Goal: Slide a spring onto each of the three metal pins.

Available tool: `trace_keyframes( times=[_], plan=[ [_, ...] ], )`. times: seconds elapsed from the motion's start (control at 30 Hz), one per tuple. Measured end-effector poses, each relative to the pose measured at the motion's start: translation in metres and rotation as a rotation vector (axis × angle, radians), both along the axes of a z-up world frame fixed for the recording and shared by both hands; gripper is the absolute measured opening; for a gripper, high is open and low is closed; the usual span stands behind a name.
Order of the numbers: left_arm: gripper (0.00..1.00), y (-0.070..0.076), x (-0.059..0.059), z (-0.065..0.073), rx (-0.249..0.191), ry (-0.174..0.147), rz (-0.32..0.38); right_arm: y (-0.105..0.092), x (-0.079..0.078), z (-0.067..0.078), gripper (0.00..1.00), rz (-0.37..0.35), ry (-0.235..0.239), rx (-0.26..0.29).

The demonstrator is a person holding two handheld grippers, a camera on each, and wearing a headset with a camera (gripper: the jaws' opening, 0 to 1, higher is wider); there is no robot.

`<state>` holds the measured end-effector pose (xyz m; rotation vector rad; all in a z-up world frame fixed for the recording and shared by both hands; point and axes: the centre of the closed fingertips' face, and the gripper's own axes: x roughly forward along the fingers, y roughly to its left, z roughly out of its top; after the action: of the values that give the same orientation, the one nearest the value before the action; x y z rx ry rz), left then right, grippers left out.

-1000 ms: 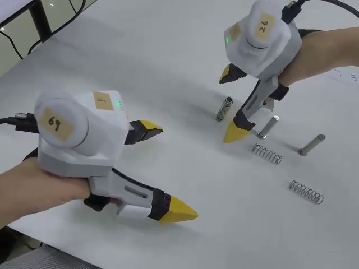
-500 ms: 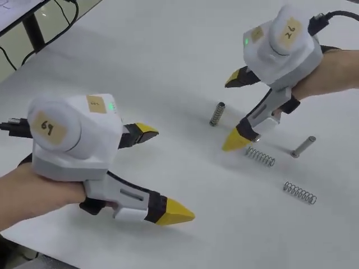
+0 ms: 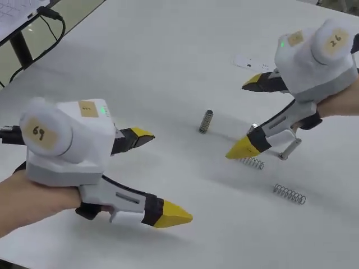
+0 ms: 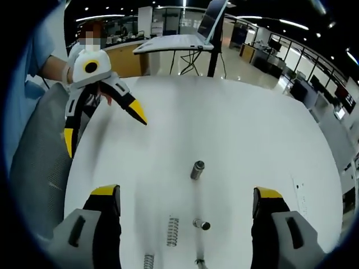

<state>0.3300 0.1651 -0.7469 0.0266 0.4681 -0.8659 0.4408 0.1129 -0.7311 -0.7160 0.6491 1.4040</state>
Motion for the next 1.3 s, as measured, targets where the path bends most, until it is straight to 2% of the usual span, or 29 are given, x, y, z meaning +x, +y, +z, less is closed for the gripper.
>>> trace_keyframes(
  times=[0.23,0.33,0.43,0.53,0.6,0.83,0.97,1.07,1.3],
  plan=[
    [0.91,-0.003,0.001,0.001,0.007,-0.007,-0.021,-0.028,-0.013,0.008,0.96,-0.064,-0.002,0.037],
    [0.91,-0.006,0.0,0.003,0.005,-0.011,-0.03,-0.039,-0.014,0.014,0.96,-0.138,0.001,0.088],
    [0.91,-0.007,0.0,0.004,0.008,-0.015,-0.039,-0.05,-0.02,0.016,0.96,-0.164,0.001,0.094],
    [0.91,-0.008,0.001,0.008,0.005,-0.022,-0.044,-0.061,-0.027,0.018,0.96,-0.205,0.028,0.115],
    [0.9,-0.009,0.001,0.011,-0.001,-0.026,-0.052,-0.069,-0.027,0.022,0.96,-0.238,0.009,0.138],
    [0.89,-0.01,0.004,0.016,0.002,-0.032,-0.066,-0.101,-0.04,0.026,0.96,-0.325,-0.003,0.161],
    [0.88,-0.016,0.003,0.018,0.013,-0.036,-0.099,-0.12,-0.05,0.03,0.96,-0.382,-0.007,0.19],
    [0.88,-0.019,0.002,0.019,0.022,-0.041,-0.116,-0.135,-0.06,0.028,0.96,-0.419,-0.009,0.187],
    [0.88,-0.023,0.003,0.021,0.034,-0.045,-0.138,-0.157,-0.074,0.027,0.95,-0.49,-0.01,0.203]
  ],
)
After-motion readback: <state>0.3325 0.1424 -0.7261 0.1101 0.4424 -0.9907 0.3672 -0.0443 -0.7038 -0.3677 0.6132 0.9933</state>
